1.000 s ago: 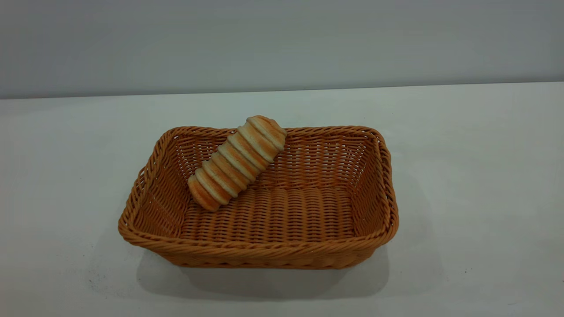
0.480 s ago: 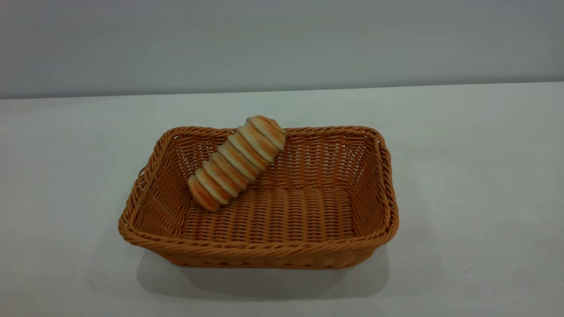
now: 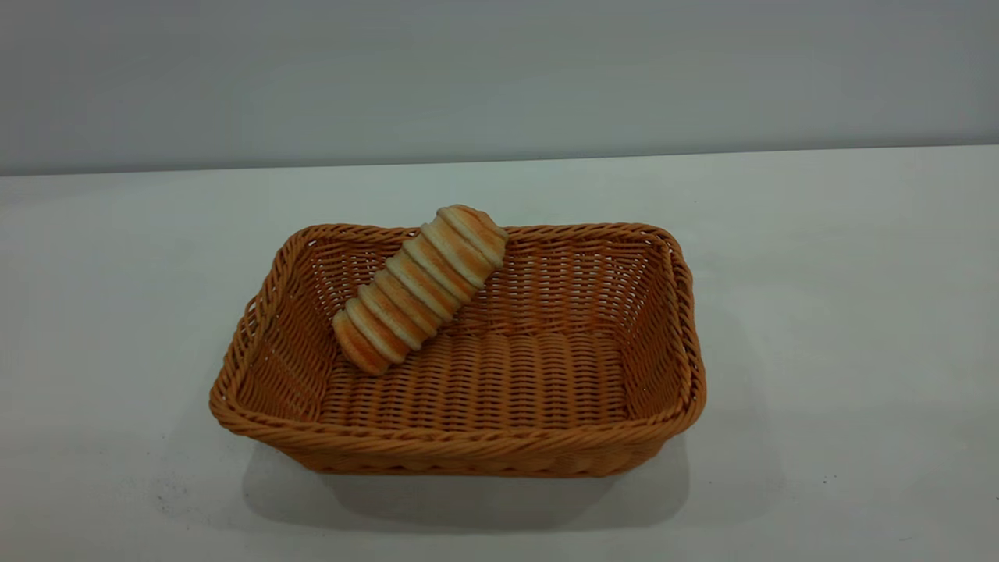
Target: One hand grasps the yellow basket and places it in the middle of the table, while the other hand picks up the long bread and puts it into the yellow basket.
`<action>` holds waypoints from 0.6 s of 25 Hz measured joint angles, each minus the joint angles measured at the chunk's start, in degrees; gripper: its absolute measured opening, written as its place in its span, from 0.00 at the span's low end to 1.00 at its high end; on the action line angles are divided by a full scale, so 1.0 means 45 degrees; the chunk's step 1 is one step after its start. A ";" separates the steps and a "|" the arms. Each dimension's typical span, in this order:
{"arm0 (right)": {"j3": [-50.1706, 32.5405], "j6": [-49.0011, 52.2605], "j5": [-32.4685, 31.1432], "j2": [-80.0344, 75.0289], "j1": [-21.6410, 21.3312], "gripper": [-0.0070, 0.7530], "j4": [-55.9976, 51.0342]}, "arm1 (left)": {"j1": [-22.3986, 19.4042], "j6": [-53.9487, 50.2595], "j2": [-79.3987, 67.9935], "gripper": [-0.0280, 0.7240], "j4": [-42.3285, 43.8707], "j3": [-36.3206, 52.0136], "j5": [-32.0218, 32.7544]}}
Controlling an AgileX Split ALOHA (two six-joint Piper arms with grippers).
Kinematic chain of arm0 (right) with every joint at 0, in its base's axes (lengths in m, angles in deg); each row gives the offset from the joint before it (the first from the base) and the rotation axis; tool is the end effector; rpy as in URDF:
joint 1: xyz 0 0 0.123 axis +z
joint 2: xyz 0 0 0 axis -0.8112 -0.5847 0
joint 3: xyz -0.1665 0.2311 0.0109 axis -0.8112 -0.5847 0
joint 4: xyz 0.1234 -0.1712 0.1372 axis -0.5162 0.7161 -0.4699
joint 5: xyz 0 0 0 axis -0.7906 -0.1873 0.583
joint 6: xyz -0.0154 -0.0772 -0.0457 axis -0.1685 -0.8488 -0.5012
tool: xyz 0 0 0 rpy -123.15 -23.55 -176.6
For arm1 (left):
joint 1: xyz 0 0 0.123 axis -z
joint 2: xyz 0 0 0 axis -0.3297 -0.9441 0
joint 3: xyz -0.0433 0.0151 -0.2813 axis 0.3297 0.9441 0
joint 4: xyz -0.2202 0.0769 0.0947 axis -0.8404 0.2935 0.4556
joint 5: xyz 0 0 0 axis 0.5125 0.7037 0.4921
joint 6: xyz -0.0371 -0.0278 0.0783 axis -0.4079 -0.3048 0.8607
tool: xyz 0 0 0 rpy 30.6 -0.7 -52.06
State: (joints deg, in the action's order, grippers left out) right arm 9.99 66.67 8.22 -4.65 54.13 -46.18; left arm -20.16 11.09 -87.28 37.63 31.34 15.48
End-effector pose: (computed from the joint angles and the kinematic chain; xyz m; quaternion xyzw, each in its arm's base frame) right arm -0.0085 0.0071 0.2653 -0.0671 0.8706 0.0058 0.4875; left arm -0.0105 0.0056 0.2681 -0.0283 0.8693 0.0289 0.4926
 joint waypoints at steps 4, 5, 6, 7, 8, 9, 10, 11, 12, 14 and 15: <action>0.0000 0.0000 0.0000 0.0000 -0.0410 0.76 0.0000 | 0.0000 0.0000 0.0005 0.60 0.0000 0.0000 0.0000; 0.0000 0.0000 0.0000 0.0000 -0.0478 0.76 0.0000 | 0.0017 0.0000 0.0005 0.60 0.0000 0.0000 0.0000; 0.0000 0.0000 0.0000 0.0000 -0.0518 0.76 0.0000 | 0.0060 0.0000 0.0005 0.60 0.0000 0.0000 0.0000; 0.0000 0.0000 0.0000 0.0000 -0.0530 0.76 0.0000 | 0.0138 0.0000 0.0005 0.60 0.0000 0.0000 0.0000; -0.0012 0.0000 0.0000 0.0000 -0.0530 0.76 0.0000 | 0.0232 0.0000 0.0005 0.60 0.0000 0.0000 0.0000; -0.0010 0.0000 0.0000 0.0000 -0.0530 0.76 0.0000 | 0.0273 0.0000 0.0005 0.60 0.0000 0.0000 0.0000; -0.0010 0.0000 0.0000 0.0000 -0.0530 0.76 0.0000 | 0.0348 0.0000 0.0005 0.60 0.0000 0.0000 0.0000; -0.0010 0.0000 0.0000 0.0000 -0.0530 0.76 0.0000 | 0.0373 0.0000 0.0005 0.60 0.0000 0.0000 0.0000; -0.0010 0.0000 0.0000 0.0000 -0.0530 0.76 0.0000 | 0.0373 0.0000 0.0005 0.60 0.0000 0.0000 0.0000; -0.0010 0.0000 0.0000 0.0000 -0.0530 0.76 0.0000 | 0.0373 0.0000 0.0005 0.60 0.0000 0.0000 0.0000; -0.0010 0.0000 0.0000 0.0000 -0.0530 0.76 0.0000 | 0.0373 0.0000 0.0005 0.60 0.0000 0.0000 0.0000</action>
State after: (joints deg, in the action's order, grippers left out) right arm 9.95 66.67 8.22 -4.65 51.74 -46.18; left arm -18.48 11.09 -87.25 37.63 31.34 15.48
